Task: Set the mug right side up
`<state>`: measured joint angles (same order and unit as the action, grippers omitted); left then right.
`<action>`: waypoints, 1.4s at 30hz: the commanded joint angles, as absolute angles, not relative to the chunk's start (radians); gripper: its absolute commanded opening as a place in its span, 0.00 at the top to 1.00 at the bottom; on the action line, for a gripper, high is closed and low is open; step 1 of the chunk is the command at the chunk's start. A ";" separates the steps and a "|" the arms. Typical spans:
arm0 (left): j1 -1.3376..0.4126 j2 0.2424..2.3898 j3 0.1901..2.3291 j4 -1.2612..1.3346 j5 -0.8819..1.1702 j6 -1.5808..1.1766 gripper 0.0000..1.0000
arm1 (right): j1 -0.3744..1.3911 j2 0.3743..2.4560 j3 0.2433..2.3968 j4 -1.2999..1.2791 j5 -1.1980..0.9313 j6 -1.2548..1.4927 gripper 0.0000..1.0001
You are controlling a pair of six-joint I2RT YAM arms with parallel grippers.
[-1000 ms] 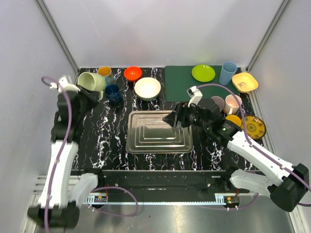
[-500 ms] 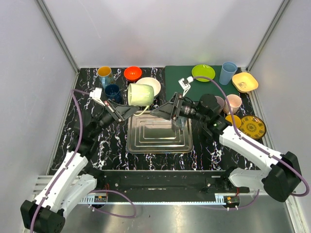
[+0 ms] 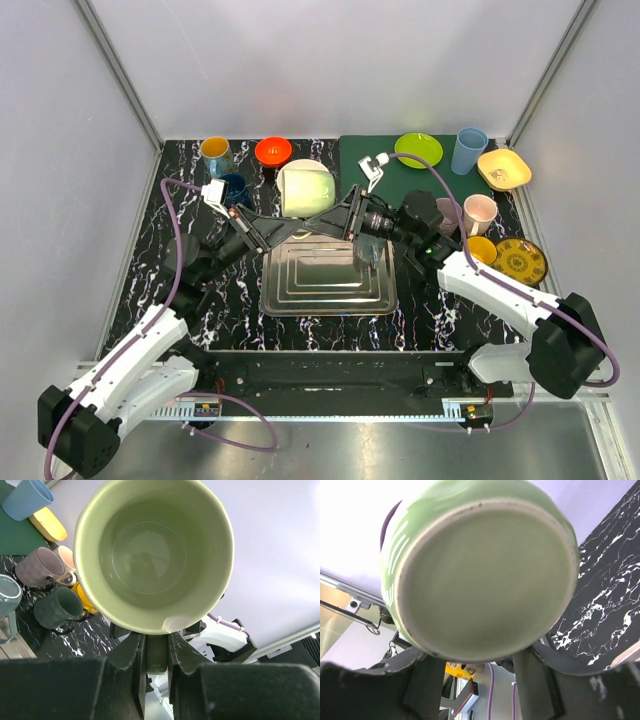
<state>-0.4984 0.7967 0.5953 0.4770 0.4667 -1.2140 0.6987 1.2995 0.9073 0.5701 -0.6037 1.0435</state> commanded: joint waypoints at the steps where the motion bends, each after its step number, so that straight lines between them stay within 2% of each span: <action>1: -0.535 0.784 0.621 0.611 0.500 -1.189 1.00 | 0.701 1.305 0.946 0.733 -0.569 1.071 0.47; 7: -0.545 0.773 0.608 0.586 0.506 -1.175 1.00 | 0.701 1.296 0.943 0.727 -0.539 1.051 0.64; 10: -0.548 0.755 0.591 0.574 0.508 -1.175 1.00 | 0.701 1.272 0.917 0.744 -0.493 1.039 0.79; 11: -0.548 0.750 0.581 0.571 0.506 -1.175 1.00 | 0.700 1.264 0.917 0.738 -0.477 1.035 0.91; 14: -0.551 0.726 0.569 0.526 0.505 -1.160 1.00 | 0.699 1.262 0.936 0.684 -0.476 1.011 1.00; 15: -0.551 0.721 0.571 0.487 0.503 -1.146 1.00 | 0.698 1.262 0.945 0.667 -0.479 0.999 1.00; 17: -0.551 0.710 0.563 0.459 0.494 -1.135 0.90 | 0.698 1.259 0.962 0.615 -0.471 0.982 1.00; 19: -0.551 0.703 0.557 0.431 0.491 -1.121 0.72 | 0.698 1.247 0.980 0.528 -0.453 0.933 1.00; 20: -0.552 0.700 0.554 0.420 0.480 -1.115 0.55 | 0.699 1.230 0.985 0.494 -0.430 0.914 1.00; 21: -0.551 0.693 0.555 0.385 0.468 -1.102 0.49 | 0.698 1.221 0.989 0.461 -0.419 0.869 1.00; 23: -0.551 0.667 0.561 0.329 0.408 -1.077 0.39 | 0.699 1.197 1.015 0.336 -0.379 0.816 1.00; 25: -0.549 0.634 0.564 0.243 0.329 -1.040 0.36 | 0.698 1.181 1.044 0.203 -0.350 0.746 1.00; 26: -0.551 0.621 0.574 0.204 0.296 -1.010 0.31 | 0.698 1.177 1.058 0.154 -0.319 0.723 1.00; 31: -0.548 0.539 0.643 -0.157 0.050 -0.899 0.23 | 0.712 1.209 1.152 -0.183 -0.177 0.552 1.00; 33: -0.548 0.532 0.707 -0.384 -0.139 -0.861 0.22 | 0.732 1.267 1.187 -0.271 -0.072 0.500 1.00; 35: -0.548 0.532 0.753 -0.504 -0.300 -0.842 0.23 | 0.781 1.342 1.236 -0.372 0.034 0.465 1.00; 38: -0.548 0.516 0.761 -0.598 -0.371 -0.815 0.23 | 0.841 1.438 1.266 -0.439 0.144 0.433 1.00; 42: -0.546 0.460 0.727 -0.601 -0.373 -0.815 0.23 | 0.847 1.534 1.253 -0.433 0.173 0.452 1.00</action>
